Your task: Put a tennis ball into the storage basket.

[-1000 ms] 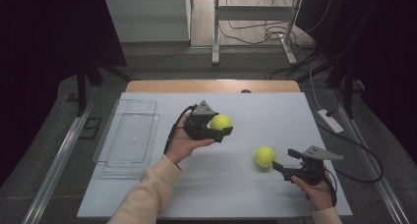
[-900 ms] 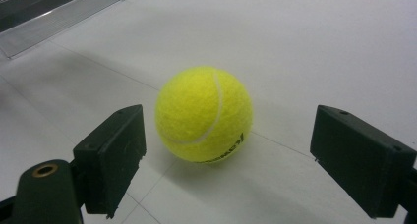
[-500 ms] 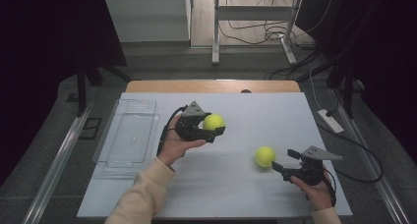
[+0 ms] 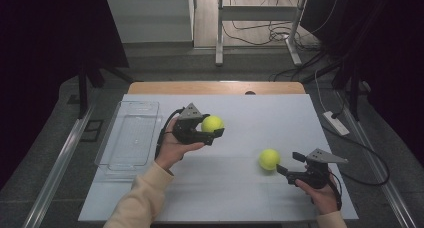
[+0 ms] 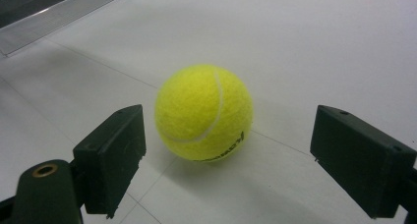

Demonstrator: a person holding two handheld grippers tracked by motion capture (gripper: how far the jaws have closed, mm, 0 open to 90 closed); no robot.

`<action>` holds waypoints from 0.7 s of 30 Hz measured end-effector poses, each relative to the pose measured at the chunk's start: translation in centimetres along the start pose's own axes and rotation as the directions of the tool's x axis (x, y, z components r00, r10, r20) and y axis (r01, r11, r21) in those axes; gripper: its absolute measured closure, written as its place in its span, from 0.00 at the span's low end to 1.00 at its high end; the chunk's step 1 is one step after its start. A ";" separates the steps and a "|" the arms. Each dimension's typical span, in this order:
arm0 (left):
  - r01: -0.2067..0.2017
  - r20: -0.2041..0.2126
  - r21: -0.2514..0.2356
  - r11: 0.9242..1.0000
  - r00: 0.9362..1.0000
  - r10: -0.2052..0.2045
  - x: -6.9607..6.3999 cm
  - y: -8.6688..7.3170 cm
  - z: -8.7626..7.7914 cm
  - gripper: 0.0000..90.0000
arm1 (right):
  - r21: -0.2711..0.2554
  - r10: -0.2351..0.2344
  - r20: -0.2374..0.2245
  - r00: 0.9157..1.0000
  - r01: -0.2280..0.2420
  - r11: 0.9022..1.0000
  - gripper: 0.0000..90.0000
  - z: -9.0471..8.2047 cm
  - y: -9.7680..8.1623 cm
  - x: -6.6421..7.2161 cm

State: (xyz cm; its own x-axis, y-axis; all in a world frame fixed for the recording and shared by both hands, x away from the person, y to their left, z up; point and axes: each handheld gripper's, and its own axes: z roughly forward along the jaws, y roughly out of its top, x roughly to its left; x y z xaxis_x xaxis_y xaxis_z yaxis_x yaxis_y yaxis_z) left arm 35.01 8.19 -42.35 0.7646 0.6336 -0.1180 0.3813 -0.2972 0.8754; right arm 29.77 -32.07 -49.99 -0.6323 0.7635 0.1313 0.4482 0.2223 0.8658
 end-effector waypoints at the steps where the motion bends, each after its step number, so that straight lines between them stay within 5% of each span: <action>1: 0.000 -0.001 -0.001 1.000 1.000 0.000 0.0 0.0 -0.1 0.30 | 0.000 0.000 0.001 1.000 0.000 1.000 0.15 0.0 0.0 0.0; 21: 0.013 -0.030 -0.026 1.000 0.999 -0.013 0.9 -0.6 -1.9 0.30 | 0.005 -0.002 0.007 1.000 0.001 1.000 0.15 0.0 0.0 0.1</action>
State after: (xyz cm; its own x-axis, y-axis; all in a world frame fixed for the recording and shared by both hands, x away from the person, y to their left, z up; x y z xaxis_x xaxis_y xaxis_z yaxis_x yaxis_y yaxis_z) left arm 34.55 10.29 -42.11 0.7435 0.6587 -0.1155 0.3770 -0.2703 0.8859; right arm 29.67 -31.98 -50.00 -0.6285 0.7675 0.1265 0.4506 0.2267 0.8634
